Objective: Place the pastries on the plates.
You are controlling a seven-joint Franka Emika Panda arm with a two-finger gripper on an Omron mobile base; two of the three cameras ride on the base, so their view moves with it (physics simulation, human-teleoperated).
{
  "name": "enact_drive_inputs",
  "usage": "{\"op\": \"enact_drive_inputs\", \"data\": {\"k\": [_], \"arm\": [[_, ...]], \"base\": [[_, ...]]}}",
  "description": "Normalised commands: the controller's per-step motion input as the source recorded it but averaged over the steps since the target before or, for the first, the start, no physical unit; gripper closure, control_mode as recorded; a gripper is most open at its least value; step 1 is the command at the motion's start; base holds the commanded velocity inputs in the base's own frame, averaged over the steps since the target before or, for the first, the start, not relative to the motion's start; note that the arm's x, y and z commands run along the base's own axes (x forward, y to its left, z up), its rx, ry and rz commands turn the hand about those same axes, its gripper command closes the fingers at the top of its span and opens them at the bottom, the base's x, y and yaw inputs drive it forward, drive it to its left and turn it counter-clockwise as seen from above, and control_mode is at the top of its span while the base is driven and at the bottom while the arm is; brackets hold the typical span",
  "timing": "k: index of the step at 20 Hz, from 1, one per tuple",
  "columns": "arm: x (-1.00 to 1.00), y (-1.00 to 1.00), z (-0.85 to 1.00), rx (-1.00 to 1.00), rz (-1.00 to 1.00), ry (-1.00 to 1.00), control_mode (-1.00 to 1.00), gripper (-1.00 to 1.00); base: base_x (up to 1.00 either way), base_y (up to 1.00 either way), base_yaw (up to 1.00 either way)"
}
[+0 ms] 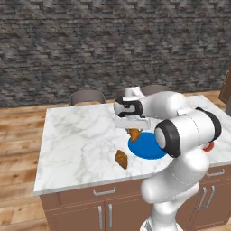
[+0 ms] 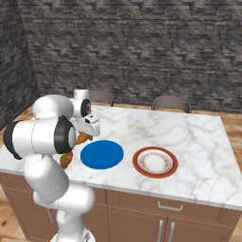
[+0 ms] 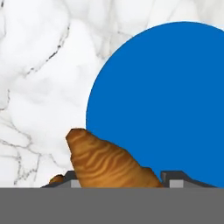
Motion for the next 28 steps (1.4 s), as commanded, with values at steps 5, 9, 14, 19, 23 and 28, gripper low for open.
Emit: {"op": "enact_drive_inputs", "data": {"k": [5,9,14,19,23,28], "arm": [[-0.57,-0.73,0.0,0.0,-0.02,0.0,-1.0,1.0],[0.09,-0.52,0.04,0.0,0.0,0.0,-1.0,1.0],[0.24,-0.53,-0.02,0.01,0.0,0.02,-1.0,1.0],[0.14,-0.11,-0.2,0.03,0.0,0.05,-1.0,1.0],[0.0,0.05,-0.25,0.0,0.0,0.01,-1.0,1.0],[0.0,0.02,-0.3,0.0,-0.02,0.0,-1.0,1.0]], "base": [[0.0,0.0,0.0],[0.0,0.0,0.0],[0.0,0.0,0.0],[0.0,0.0,0.0],[0.0,0.0,0.0],[0.0,0.0,0.0]]}}
